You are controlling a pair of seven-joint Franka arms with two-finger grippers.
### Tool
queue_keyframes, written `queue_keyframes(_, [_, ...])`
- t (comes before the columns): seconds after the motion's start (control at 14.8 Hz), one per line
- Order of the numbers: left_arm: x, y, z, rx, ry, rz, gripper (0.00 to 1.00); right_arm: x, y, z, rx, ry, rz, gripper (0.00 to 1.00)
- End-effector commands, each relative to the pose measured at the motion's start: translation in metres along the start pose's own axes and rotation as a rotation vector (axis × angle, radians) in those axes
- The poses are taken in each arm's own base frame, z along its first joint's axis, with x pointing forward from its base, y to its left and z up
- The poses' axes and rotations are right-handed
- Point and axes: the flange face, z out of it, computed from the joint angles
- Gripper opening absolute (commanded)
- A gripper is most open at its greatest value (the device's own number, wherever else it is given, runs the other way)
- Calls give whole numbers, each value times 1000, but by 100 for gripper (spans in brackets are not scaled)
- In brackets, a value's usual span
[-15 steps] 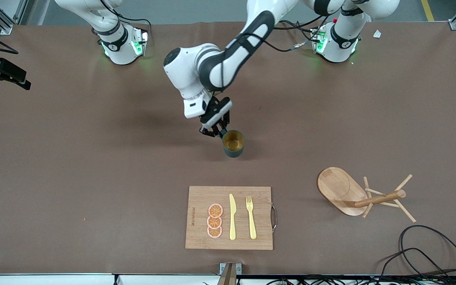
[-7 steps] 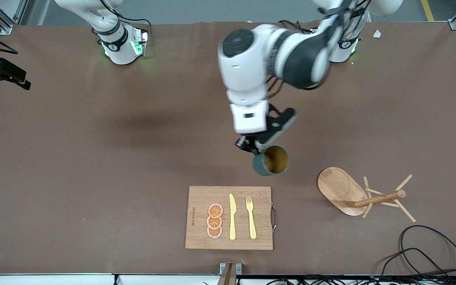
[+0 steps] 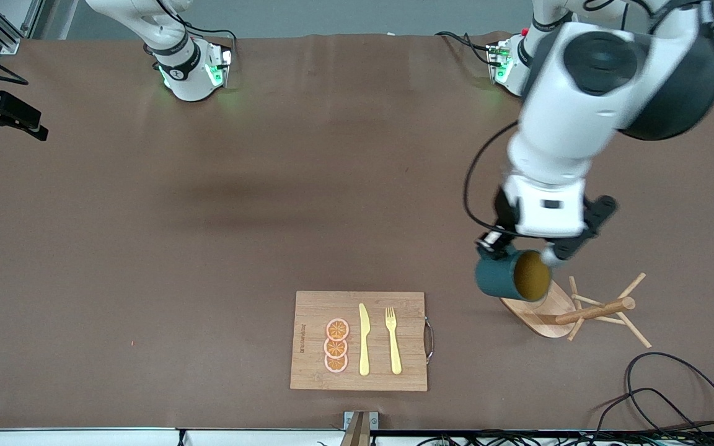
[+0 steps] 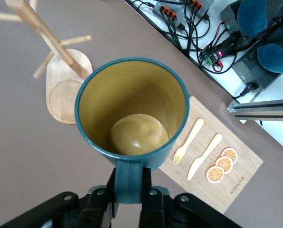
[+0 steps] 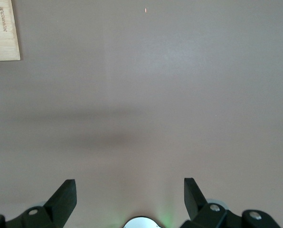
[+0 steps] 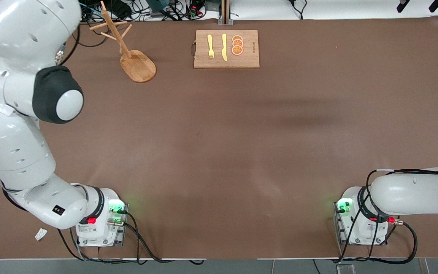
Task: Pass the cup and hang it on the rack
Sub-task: 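Carry the mug with the left gripper over the wooden rack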
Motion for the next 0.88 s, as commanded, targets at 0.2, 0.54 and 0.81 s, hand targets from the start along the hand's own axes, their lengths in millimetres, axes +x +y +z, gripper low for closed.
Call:
queue_keyframes(0.2, [82, -77, -33, -65, -126, 103, 0, -10, -2, -1, 11, 9, -5, 100])
queue_keyframes(0.54, [138, -141, -37, -170, -291, 128, 0, -8, -2, -2, 11, 19, -4, 100])
queue_keyframes(0.81, [145, -153, -38, -246, -388, 96, 0, -8, -5, -3, 11, 27, -10, 100])
